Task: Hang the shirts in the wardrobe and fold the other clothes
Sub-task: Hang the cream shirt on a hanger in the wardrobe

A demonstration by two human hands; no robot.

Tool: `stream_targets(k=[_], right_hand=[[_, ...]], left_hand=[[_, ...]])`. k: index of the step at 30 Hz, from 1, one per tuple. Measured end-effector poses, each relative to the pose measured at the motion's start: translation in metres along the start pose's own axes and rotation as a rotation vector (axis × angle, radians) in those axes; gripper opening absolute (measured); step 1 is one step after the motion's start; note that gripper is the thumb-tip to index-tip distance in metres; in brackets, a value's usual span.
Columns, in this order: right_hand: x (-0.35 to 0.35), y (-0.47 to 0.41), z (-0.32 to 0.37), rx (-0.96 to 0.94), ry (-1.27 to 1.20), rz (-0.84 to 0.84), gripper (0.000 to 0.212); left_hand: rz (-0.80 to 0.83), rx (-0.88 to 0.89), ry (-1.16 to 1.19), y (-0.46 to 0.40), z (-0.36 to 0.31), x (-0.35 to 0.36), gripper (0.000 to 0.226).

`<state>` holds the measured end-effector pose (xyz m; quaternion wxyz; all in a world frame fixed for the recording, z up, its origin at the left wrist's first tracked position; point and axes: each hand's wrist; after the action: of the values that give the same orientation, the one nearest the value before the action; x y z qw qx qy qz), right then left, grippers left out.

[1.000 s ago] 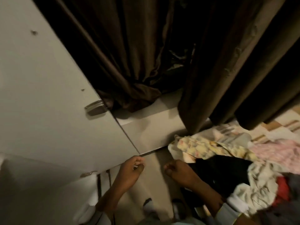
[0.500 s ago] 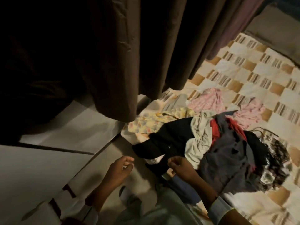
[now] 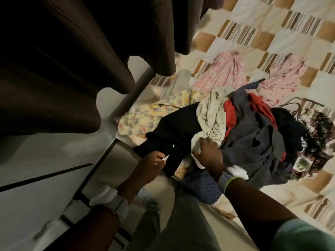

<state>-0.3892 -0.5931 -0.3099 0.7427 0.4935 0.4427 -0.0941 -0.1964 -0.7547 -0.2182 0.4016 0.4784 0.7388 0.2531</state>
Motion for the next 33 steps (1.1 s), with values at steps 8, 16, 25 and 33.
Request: stream_targets(k=[8, 16, 25, 33], right_hand=[[-0.007, -0.018, -0.017, -0.117, 0.163, -0.043, 0.034], [-0.12, 0.066, 0.018, -0.45, -0.268, -0.287, 0.033], [-0.208, 0.207, 0.119, -0.774, -0.785, -0.421, 0.017], [-0.232, 0.299, 0.241, -0.959, -0.881, -0.392, 0.028]], left_hand=[[0.096, -0.03, 0.015, -0.011, -0.01, 0.027, 0.042], [0.021, 0.119, 0.223, 0.031, -0.021, 0.009, 0.109], [-0.095, 0.488, 0.556, 0.15, -0.086, -0.06, 0.103], [-0.6, 0.761, 0.655, 0.306, -0.039, -0.183, 0.037]])
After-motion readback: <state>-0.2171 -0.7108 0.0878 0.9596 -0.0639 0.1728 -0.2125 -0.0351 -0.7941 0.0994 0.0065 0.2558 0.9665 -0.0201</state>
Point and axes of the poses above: each hand's wrist, its own y-axis away from the middle knuckle, its own x-axis out of the palm, z = x × y, and after that the axes turned 7 degrees about y, right-handed
